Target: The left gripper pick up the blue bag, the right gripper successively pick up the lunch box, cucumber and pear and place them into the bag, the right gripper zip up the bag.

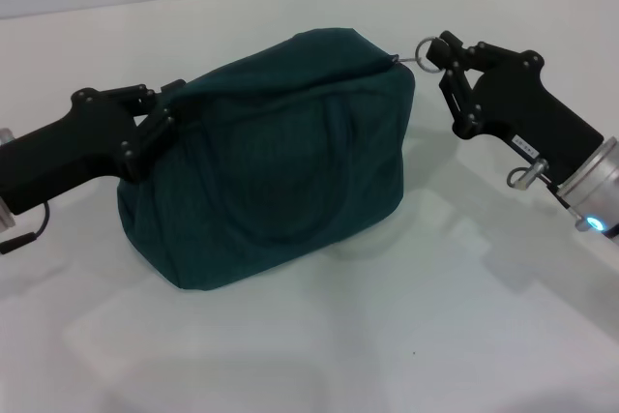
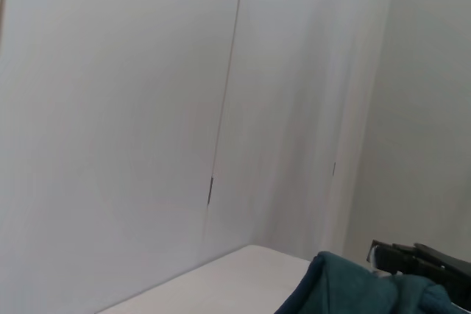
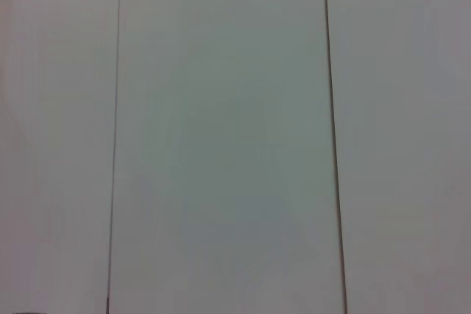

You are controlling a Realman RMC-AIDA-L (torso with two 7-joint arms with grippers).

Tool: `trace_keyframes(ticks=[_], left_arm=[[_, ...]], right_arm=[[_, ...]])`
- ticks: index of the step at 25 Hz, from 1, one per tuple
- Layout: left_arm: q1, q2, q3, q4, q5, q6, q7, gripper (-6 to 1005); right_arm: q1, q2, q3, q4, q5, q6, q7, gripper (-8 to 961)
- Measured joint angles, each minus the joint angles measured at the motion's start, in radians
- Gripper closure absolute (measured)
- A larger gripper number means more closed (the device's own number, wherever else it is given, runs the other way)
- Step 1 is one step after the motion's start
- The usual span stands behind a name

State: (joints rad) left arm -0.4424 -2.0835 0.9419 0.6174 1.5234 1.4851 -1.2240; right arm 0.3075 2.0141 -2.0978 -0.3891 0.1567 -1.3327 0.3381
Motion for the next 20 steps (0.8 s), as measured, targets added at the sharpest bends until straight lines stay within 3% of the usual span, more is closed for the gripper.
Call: trace_keyframes(ticks=[20], left_arm=[[-0.003,-0.001,-0.007,-0.024,-0.002,0.004,0.039,876]], right_arm=[[-0.022,-0.002,0.005,0.058,-0.057,-0.014,0.005,529]])
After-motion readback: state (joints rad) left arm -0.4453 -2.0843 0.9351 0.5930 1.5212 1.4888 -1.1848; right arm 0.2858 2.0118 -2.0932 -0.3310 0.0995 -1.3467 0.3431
